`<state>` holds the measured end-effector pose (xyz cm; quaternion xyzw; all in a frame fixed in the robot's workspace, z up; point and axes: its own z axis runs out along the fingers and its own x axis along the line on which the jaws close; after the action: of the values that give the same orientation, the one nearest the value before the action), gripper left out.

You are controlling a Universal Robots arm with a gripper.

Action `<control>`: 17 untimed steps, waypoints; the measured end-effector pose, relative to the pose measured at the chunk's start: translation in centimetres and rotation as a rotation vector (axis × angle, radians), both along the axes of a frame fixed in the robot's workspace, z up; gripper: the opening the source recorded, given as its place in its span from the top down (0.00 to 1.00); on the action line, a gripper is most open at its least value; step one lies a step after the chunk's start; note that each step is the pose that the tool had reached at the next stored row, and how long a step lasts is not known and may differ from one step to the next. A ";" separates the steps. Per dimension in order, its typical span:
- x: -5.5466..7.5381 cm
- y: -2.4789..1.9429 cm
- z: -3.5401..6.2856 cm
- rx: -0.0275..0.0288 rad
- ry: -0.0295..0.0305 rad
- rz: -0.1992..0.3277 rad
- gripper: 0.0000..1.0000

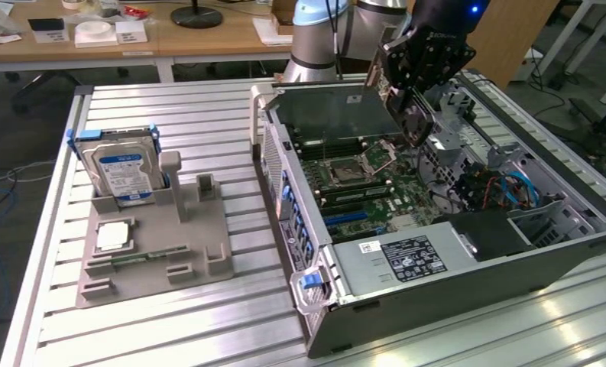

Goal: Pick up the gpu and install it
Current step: 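Pick up the gpu and move the gpu toward the slot, then insert the gpu into the slot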

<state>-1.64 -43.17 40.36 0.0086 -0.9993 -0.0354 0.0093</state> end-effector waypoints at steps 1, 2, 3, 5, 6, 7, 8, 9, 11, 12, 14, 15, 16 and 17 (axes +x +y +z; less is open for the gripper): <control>0.0 0.00 0.00 0.0000 0.0000 0.000 0.72; 0.0 0.00 0.00 0.0000 0.0000 0.000 0.72; 0.0 0.00 0.00 0.0000 0.0000 0.000 0.72; 0.0 0.00 0.00 0.0000 0.0000 0.000 0.72; 0.0 0.00 0.00 0.0000 0.0000 0.000 0.72; 0.0 0.00 0.00 0.0000 0.0000 0.000 0.72; 0.0 0.00 0.00 0.0000 0.0000 0.000 0.72; 0.0 0.00 0.00 0.0000 -0.0001 0.001 0.72; 0.0 0.00 0.00 0.0000 0.0000 0.010 0.72; 0.0 0.00 0.00 0.0001 -0.0001 0.019 0.72; 0.0 0.00 0.00 0.0001 -0.0001 0.043 0.72; 0.0 0.00 0.00 0.0000 0.0000 0.052 0.72; 0.0 0.00 0.00 0.0000 -0.0001 0.062 0.72; 0.0 0.00 0.00 0.0000 -0.0001 0.073 0.72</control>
<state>-1.64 -43.18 40.36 0.0450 -0.9983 -0.0351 0.0106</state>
